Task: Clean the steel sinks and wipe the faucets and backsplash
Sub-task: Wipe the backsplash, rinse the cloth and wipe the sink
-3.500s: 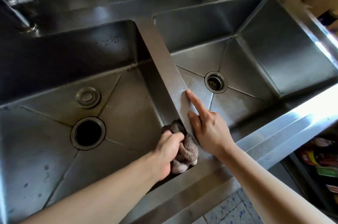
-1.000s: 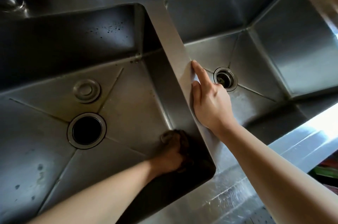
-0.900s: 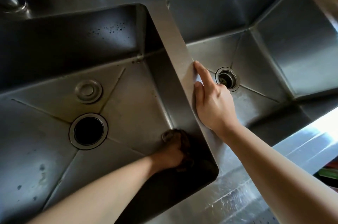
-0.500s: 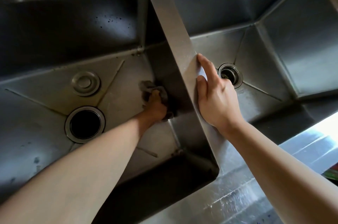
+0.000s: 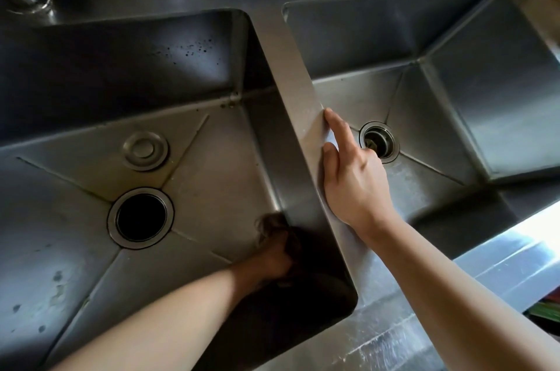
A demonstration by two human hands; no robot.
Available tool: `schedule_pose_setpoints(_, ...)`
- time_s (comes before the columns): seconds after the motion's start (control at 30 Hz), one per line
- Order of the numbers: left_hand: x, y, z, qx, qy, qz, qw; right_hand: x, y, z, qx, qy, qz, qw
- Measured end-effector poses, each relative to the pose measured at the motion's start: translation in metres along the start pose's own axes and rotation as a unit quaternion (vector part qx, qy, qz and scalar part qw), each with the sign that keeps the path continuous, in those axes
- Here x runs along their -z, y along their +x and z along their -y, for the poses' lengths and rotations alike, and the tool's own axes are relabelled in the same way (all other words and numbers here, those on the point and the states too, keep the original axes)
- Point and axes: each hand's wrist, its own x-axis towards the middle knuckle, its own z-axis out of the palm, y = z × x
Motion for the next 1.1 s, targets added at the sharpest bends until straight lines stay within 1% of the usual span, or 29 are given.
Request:
schedule_pose_setpoints(0.07,0.004,0.005,-0.007,-0.004,-0.023,-0.011,1.000,0.000,0.001,-0.001,0.003,0.004,0.003,1.000)
schedule_pose_setpoints(0.17,0.030,0.014,-0.014,0.004,-0.052,-0.092,0.994,0.002,0.001,-0.001,0.002,0.003,0.008,1.000)
schedule_pose_setpoints(0.3,0.079,0.035,-0.039,-0.032,-0.116,-0.174,0.977,0.003,0.000,0.000,0.009,-0.009,0.002,1.000)
schedule_pose_setpoints(0.37,0.094,0.042,-0.046,-0.065,-0.065,-0.199,0.976,0.002,0.001,0.000,0.015,-0.004,0.000,1.000)
schedule_pose_setpoints(0.4,0.096,0.044,-0.046,-0.073,-0.077,-0.228,0.968,0.001,0.002,-0.001,0.019,-0.001,-0.001,1.000)
schedule_pose_setpoints(0.43,0.097,0.048,-0.045,-0.071,-0.110,-0.241,0.962,0.000,0.002,-0.002,0.021,0.002,0.000,1.000)
schedule_pose_setpoints(0.47,0.098,0.046,-0.042,-0.068,-0.088,-0.240,0.964,-0.001,0.001,-0.003,0.022,0.003,0.004,1.000)
schedule_pose_setpoints(0.5,0.098,0.041,-0.046,-0.064,-0.124,-0.229,0.963,0.000,0.001,-0.002,0.019,0.003,0.008,1.000)
schedule_pose_setpoints(0.53,0.094,0.041,-0.046,-0.044,-0.194,-0.206,0.958,0.001,0.001,-0.002,0.013,0.003,0.016,1.000)
schedule_pose_setpoints(0.57,0.091,0.039,-0.045,-0.037,-0.211,-0.191,0.958,0.002,0.000,-0.001,0.006,0.002,0.026,1.000)
schedule_pose_setpoints(0.6,0.090,0.032,-0.046,-0.054,-0.179,-0.183,0.965,0.005,0.000,0.001,-0.001,-0.003,0.040,0.999)
schedule_pose_setpoints(0.63,0.089,0.031,-0.046,-0.075,-0.155,-0.192,0.966,0.009,0.002,0.003,-0.011,-0.007,0.058,0.998)
schedule_pose_setpoints(0.67,0.090,0.025,-0.051,-0.085,-0.148,-0.187,0.967,0.012,0.005,0.005,-0.021,-0.004,0.076,0.997)
schedule_pose_setpoints(0.7,0.094,0.022,-0.057,-0.095,-0.178,-0.176,0.964,0.016,0.014,0.009,-0.033,0.011,0.084,0.996)
schedule_pose_setpoints(0.77,0.102,0.023,-0.066,-0.124,-0.233,-0.194,0.945,0.017,0.038,0.015,-0.070,0.062,0.088,0.992)
schedule_pose_setpoints(0.83,0.119,0.028,-0.074,-0.147,-0.239,-0.218,0.935,0.010,0.070,0.022,-0.102,0.086,0.098,0.986)
schedule_pose_setpoints(0.87,0.127,0.031,-0.076,-0.157,-0.216,-0.226,0.937,0.006,0.083,0.026,-0.106,0.088,0.103,0.985)
schedule_pose_setpoints(0.93,0.139,0.039,-0.082,-0.163,-0.181,-0.242,0.939,-0.003,0.097,0.034,-0.094,0.076,0.099,0.988)
schedule_pose_setpoints(1.03,0.143,0.052,-0.075,-0.140,-0.199,-0.241,0.939,-0.011,0.097,0.039,-0.083,0.037,0.064,0.994)
schedule_pose_setpoints(1.1,0.144,0.059,-0.064,-0.106,-0.161,-0.220,0.956,-0.014,0.093,0.039,-0.071,0.001,0.031,0.997)
